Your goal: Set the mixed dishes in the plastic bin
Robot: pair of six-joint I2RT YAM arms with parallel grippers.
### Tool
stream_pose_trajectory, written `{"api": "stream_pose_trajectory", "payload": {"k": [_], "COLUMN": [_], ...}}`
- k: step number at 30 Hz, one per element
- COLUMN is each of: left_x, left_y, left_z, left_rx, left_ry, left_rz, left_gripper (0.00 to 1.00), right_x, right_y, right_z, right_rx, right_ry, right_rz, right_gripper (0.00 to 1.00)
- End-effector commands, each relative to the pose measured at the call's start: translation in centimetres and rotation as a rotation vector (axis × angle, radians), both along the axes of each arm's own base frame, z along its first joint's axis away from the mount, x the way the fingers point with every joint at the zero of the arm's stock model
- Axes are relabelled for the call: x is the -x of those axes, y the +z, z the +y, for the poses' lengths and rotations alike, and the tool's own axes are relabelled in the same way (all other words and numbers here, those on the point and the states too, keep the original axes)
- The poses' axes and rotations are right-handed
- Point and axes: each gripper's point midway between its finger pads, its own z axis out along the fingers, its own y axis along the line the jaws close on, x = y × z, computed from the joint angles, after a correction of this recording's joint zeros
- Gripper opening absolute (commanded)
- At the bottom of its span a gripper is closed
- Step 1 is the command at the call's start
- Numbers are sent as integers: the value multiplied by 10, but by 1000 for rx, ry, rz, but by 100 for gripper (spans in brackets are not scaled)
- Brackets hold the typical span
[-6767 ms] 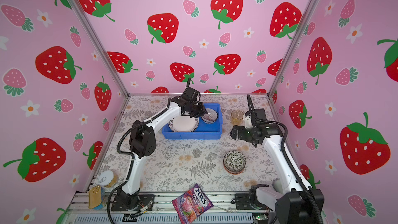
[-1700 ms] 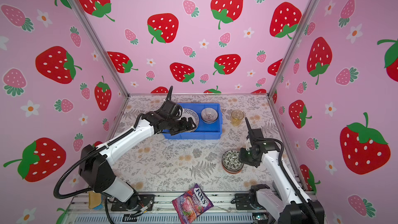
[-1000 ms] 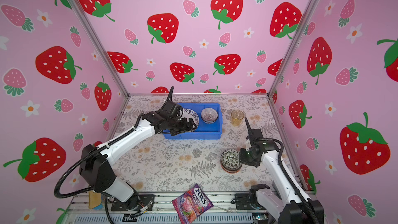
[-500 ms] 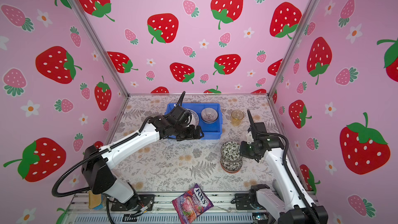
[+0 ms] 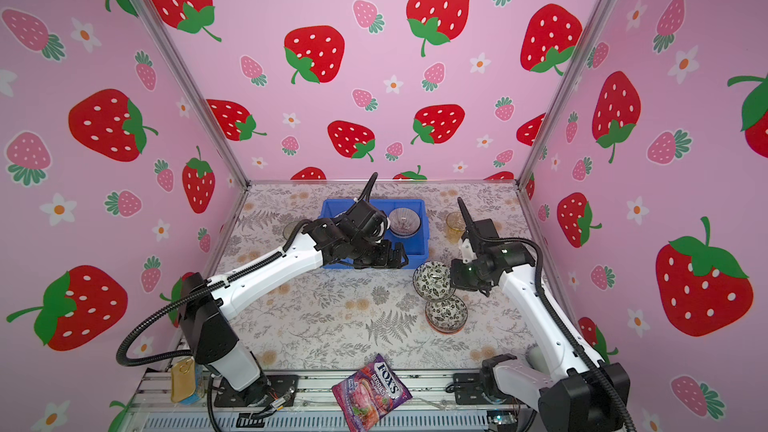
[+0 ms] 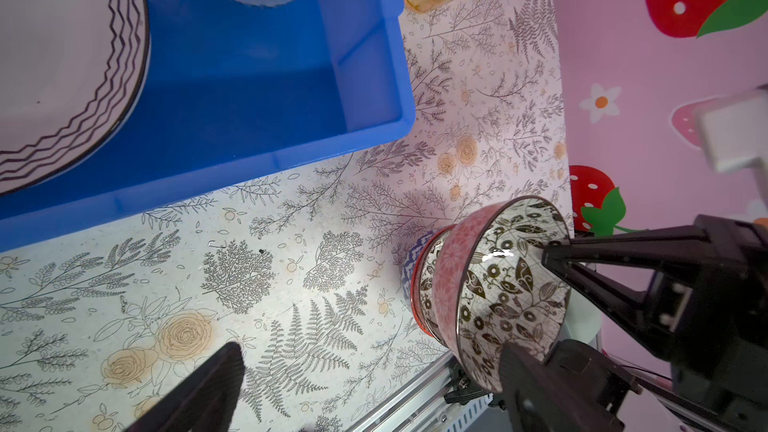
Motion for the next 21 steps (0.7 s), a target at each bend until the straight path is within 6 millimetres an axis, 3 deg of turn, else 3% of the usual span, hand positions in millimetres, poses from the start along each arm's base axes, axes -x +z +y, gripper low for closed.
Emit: {"api": "stream_pose_trajectory", "payload": {"k": [1, 11, 21], "left_x": [-2, -2, -7], "left_y": [7, -8, -16], "left_z": [3, 28, 50], "left_rx": [-30, -141, -236], "left_ry": [12, 87, 138], "left_rz": [-17, -16, -21], "left_gripper": [99, 98, 85], "right_x": [-18, -45, -50], "right_y": [19, 29, 28], "right_z": [26, 82, 106], "right_rx": [-45, -79, -91], "right_ry": [35, 151, 210], "right_rz": [-69, -106, -104], "right_gripper": [1, 1, 1]}}
